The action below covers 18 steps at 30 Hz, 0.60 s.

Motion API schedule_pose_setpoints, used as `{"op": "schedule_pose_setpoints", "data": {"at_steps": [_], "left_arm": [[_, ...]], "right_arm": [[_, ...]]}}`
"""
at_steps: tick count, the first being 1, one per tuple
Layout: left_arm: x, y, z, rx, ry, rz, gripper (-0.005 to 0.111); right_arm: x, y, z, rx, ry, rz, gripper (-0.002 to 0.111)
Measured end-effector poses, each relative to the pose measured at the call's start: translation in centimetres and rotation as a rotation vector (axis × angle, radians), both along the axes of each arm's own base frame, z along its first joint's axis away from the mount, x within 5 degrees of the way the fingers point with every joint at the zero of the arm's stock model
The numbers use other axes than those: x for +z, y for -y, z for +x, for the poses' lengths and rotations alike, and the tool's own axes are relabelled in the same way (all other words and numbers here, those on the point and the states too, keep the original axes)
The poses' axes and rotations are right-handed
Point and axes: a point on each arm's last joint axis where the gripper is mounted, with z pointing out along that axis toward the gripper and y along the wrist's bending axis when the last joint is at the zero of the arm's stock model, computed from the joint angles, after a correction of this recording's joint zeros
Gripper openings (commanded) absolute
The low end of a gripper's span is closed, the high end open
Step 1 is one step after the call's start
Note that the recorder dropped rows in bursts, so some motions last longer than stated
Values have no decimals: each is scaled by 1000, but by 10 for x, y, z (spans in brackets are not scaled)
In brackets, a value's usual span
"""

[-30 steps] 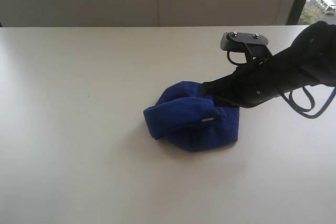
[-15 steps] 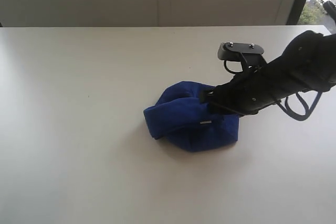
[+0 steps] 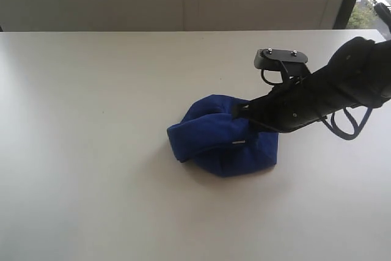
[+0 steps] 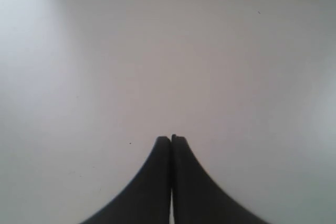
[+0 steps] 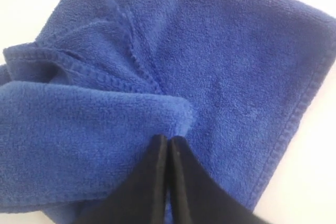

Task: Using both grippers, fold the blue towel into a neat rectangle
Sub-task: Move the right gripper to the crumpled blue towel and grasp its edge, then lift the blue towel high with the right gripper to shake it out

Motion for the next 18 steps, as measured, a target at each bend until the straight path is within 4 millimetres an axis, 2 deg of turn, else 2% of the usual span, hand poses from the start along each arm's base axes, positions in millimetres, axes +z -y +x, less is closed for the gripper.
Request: {"op": "schedule_pose_setpoints", "data": {"at_steps": [4, 7, 12, 18], "left_arm": [[0, 0, 0, 0, 0, 0, 0], [0, 0, 0, 0, 0, 0, 0], [0, 0, 0, 0, 0, 0, 0], [0, 0, 0, 0, 0, 0, 0]], "right_arm": [[7, 0, -1, -1, 20, 5, 0], [26, 1, -4, -1, 77, 15, 0], [73, 3, -15, 3, 221, 40, 0], [149, 1, -27, 59, 429, 82, 0]]}}
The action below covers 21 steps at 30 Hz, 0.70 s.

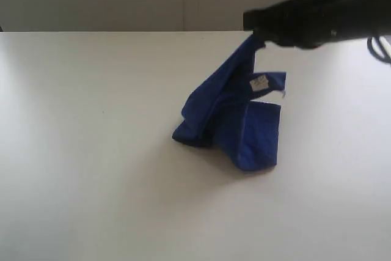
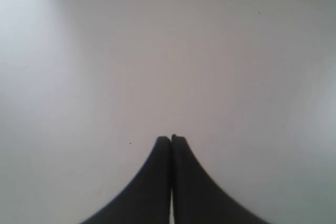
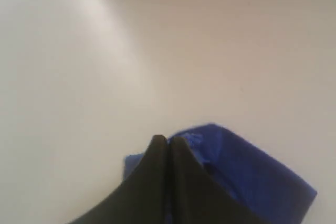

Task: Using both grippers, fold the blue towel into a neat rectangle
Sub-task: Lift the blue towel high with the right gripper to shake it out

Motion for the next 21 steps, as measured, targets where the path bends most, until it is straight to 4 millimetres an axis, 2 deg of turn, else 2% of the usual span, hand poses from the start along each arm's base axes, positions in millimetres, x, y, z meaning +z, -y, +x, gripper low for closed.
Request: {"op": "schedule_pose_setpoints", "data": {"at_steps": [6, 11, 15, 18, 21], "left_arm": [[0, 0, 0, 0, 0, 0, 0], [0, 0, 0, 0, 0, 0, 0], [0, 0, 0, 0, 0, 0, 0], [0, 0, 0, 0, 0, 0, 0], [0, 0, 0, 0, 0, 0, 0]], "right_arm": [[91, -9, -6, 129, 165, 39, 0], [149, -9, -16, 166, 285, 26, 0], [185, -3, -27, 139, 359, -23, 0], [204, 0, -35, 127, 397, -45, 0], [214, 2, -40, 123, 419, -51, 0]]}}
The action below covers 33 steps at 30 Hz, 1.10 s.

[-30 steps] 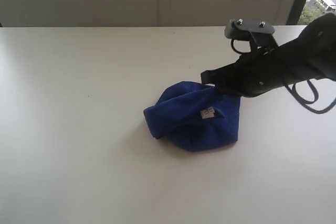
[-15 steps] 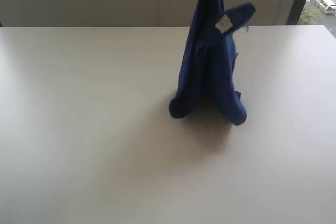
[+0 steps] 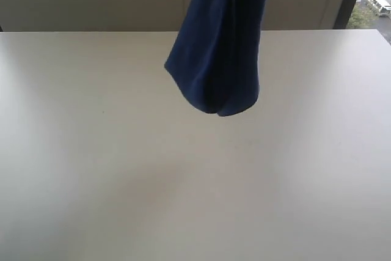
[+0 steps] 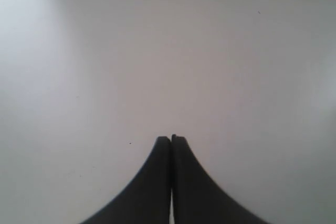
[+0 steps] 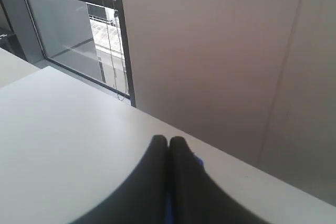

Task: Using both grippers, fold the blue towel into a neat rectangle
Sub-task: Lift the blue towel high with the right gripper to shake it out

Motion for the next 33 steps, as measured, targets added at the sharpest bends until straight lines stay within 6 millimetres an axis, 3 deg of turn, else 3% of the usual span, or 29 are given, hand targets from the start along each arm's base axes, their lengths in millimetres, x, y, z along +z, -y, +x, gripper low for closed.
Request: {"op": "schedule_pose_setpoints", "data": {"at_steps": [4, 12, 18, 26, 33], "left_arm": [[0, 0, 0, 0, 0, 0, 0], [0, 0, 0, 0, 0, 0, 0], [0, 0, 0, 0, 0, 0, 0], [0, 0, 0, 0, 0, 0, 0], [0, 0, 0, 0, 0, 0, 0]], "right_arm": [[-4, 0, 2, -4, -38, -21, 0], [-36, -5, 27, 21, -225, -90, 0], [-40, -6, 31, 18, -238, -96, 0], [-10, -3, 26, -7, -103, -61, 0], [-34, -8, 45, 21, -231, -106, 0]]}}
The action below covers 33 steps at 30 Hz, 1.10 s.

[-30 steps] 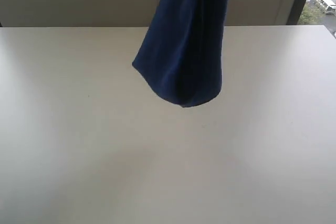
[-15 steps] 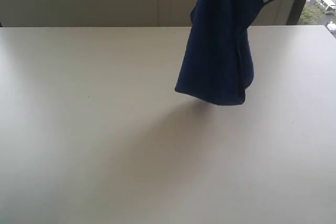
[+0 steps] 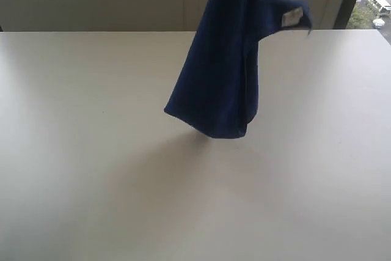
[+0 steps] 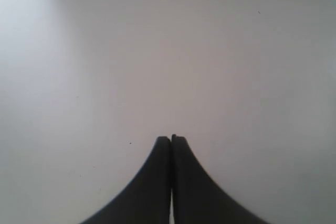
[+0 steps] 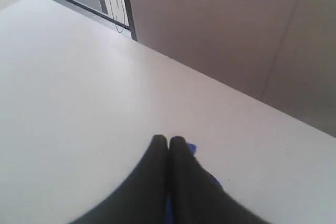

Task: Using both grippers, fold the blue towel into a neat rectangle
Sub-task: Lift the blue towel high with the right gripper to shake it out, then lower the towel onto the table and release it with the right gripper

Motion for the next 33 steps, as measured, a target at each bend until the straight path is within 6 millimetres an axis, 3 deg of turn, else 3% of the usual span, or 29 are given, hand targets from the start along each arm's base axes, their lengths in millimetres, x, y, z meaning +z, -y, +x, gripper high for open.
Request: {"op": "schedule_pose_setpoints", "data": {"at_steps": [8, 10, 15, 17, 21, 24, 26, 28, 33], "left_arm": [[0, 0, 0, 0, 0, 0, 0], [0, 0, 0, 0, 0, 0, 0], [0, 0, 0, 0, 0, 0, 0], [0, 0, 0, 0, 0, 0, 0], [0, 0, 0, 0, 0, 0, 0], [0, 0, 0, 0, 0, 0, 0], [0, 0, 0, 0, 0, 0, 0], [0, 0, 0, 0, 0, 0, 0], [0, 0, 0, 0, 0, 0, 0]], "right_arm": [[37, 5, -28, -7, 139, 32, 0], [28, 4, -23, 3, 92, 20, 0], [-30, -4, 13, 33, -156, -42, 0], [-37, -5, 19, 32, -179, -50, 0], [-2, -1, 5, 10, -35, -24, 0], [44, 6, -30, -13, 168, 37, 0], [47, 7, -35, -12, 178, 43, 0], [31, 5, -28, 1, 100, 24, 0], [-57, -8, 23, 43, -254, -39, 0]]}}
